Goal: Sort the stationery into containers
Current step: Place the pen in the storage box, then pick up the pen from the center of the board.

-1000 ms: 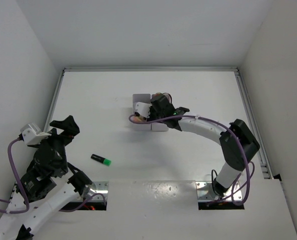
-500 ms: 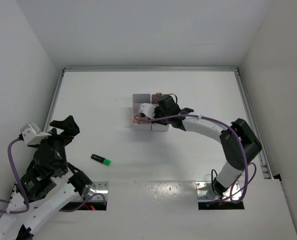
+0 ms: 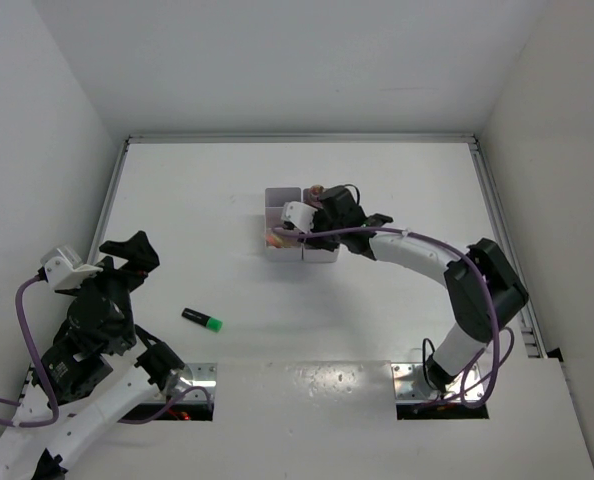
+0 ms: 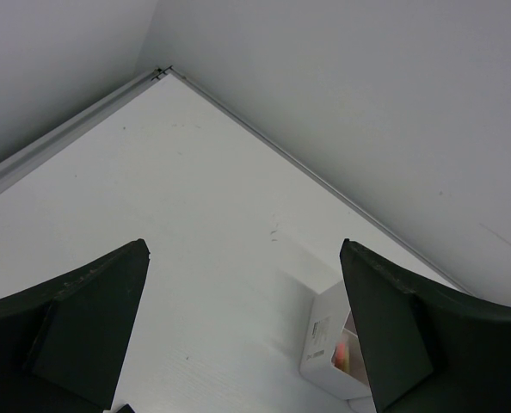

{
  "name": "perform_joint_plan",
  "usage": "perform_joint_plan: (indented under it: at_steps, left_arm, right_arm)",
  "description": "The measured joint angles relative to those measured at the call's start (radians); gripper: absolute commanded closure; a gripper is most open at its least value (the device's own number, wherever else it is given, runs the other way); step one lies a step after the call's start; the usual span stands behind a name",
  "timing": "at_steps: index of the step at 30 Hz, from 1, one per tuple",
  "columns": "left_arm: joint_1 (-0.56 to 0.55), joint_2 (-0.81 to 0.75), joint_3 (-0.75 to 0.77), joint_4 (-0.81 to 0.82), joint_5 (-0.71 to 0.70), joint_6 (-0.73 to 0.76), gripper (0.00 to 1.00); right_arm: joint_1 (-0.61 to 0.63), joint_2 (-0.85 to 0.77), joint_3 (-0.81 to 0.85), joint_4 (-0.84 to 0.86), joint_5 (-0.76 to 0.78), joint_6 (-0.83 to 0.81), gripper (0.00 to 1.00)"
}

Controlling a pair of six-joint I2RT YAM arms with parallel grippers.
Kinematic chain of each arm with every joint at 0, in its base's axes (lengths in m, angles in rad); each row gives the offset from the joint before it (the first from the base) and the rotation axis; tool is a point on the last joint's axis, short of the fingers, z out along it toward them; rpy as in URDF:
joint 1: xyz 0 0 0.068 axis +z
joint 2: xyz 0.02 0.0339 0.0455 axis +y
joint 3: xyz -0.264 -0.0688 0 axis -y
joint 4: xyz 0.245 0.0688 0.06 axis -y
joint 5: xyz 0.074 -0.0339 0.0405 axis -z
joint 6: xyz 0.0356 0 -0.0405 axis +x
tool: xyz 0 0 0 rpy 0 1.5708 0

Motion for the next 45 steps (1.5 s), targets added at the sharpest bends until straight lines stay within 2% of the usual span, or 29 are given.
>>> perform_joint_plan:
  at_steps: [3, 5, 6, 7, 8, 9, 10, 11, 12, 13, 14, 15, 16, 18, 26, 37, 45]
  left_arm:
    - [0.000, 0.000, 0.000, 0.000, 0.000, 0.000, 0.01]
    - [0.000, 0.000, 0.000, 0.000, 0.001, 0.000, 0.03]
    - [0.000, 0.000, 0.000, 0.001, 0.005, 0.003, 0.10]
    - [0.000, 0.001, 0.000, 0.004, 0.009, 0.005, 0.25]
    - [0.000, 0.002, -0.002, 0.014, 0.016, 0.012, 0.47]
    - [0.000, 0.005, -0.005, 0.033, 0.031, 0.030, 0.91]
    - [0.000, 0.009, -0.009, 0.045, 0.045, 0.040, 1.00]
    - [0.000, 0.017, -0.016, 0.062, 0.066, 0.060, 1.00]
    - [0.000, 0.029, -0.019, 0.071, 0.085, 0.077, 1.00]
    - [0.000, 0.043, -0.023, 0.079, 0.104, 0.090, 1.00]
    - [0.000, 0.063, -0.024, 0.088, 0.119, 0.102, 0.89]
    - [0.000, 0.083, -0.025, 0.093, 0.134, 0.116, 0.47]
    - [0.000, 0.101, -0.025, 0.097, 0.143, 0.128, 0.30]
    - [0.000, 0.117, -0.028, 0.098, 0.149, 0.135, 0.11]
    - [0.000, 0.027, -0.030, 0.089, 0.096, 0.111, 0.08]
    - [0.000, -0.024, -0.031, 0.099, 0.084, 0.113, 0.08]
    - [0.000, -0.071, -0.031, 0.112, 0.104, 0.120, 0.08]
  right_arm:
    - [-0.003, -0.019, 0.000, -0.004, -0.001, 0.003, 0.56]
    - [-0.003, -0.044, 0.000, -0.023, -0.008, 0.010, 0.65]
    - [-0.003, -0.061, 0.001, -0.039, -0.018, 0.016, 0.93]
    - [-0.003, -0.080, 0.005, -0.056, -0.034, 0.018, 1.00]
    - [-0.002, -0.100, 0.014, -0.082, -0.063, 0.038, 1.00]
    - [-0.001, -0.124, 0.030, -0.111, -0.096, 0.055, 1.00]
    - [0.000, -0.139, 0.045, -0.130, -0.129, 0.067, 1.00]
    - [0.004, -0.156, 0.072, -0.153, -0.189, 0.084, 0.99]
    - [0.012, -0.162, 0.103, -0.175, -0.251, 0.105, 0.86]
    - [0.023, -0.158, 0.138, -0.193, -0.306, 0.127, 0.58]
    - [0.039, -0.138, 0.185, -0.217, -0.368, 0.154, 0.53]
    - [0.059, -0.109, 0.230, -0.232, -0.415, 0.171, 0.48]
    - [0.087, -0.061, 0.295, -0.260, -0.460, 0.192, 0.42]
    - [0.157, 0.048, 0.399, -0.272, -0.511, 0.246, 0.38]
    - [0.419, 0.442, 0.644, -0.344, -0.412, 0.481, 0.38]
    - [0.472, 0.639, 0.875, -0.362, -0.232, 0.663, 0.44]
    - [0.540, 0.767, 0.970, -0.370, -0.132, 0.701, 0.44]
